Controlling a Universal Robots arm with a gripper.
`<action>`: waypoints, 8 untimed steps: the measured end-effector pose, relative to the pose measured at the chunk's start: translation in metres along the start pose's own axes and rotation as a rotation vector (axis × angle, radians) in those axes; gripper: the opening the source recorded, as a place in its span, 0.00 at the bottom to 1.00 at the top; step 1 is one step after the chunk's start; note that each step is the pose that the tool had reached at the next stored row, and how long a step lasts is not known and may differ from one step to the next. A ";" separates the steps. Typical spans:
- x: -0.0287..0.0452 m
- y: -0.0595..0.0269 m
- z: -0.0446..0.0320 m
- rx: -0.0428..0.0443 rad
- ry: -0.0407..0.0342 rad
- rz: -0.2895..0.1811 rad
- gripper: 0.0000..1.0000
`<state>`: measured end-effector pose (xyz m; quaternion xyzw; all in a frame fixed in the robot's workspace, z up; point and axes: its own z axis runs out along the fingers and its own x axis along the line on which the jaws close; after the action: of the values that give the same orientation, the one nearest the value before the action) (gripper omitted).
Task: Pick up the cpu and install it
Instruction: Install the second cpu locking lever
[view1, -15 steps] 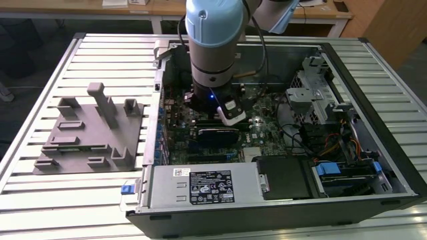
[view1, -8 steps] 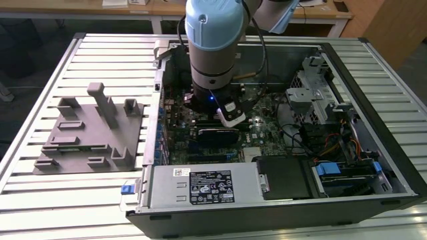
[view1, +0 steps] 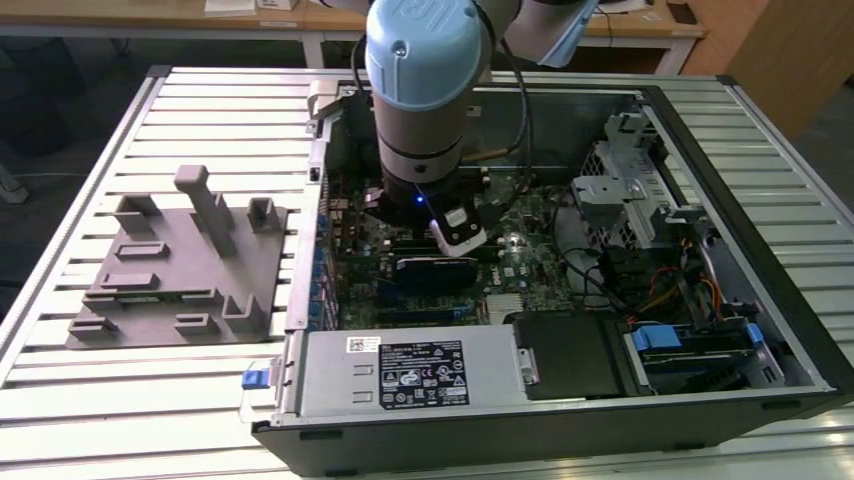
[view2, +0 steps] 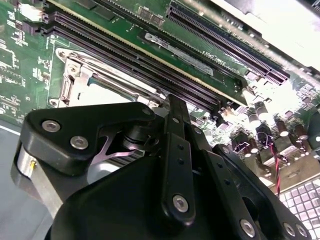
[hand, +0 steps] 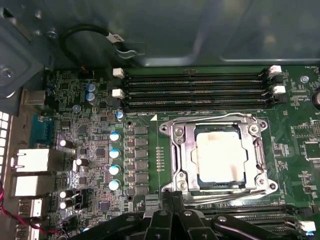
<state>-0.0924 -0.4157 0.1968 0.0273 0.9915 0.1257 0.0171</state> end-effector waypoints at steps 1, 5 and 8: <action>0.0001 0.0000 0.0003 -0.0008 0.0002 0.000 0.11; 0.0002 0.0003 0.0014 -0.0041 0.0002 0.000 0.11; 0.0004 0.0010 0.0029 -0.0041 0.0003 0.000 0.11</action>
<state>-0.0926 -0.4140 0.1943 0.0274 0.9913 0.1278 0.0170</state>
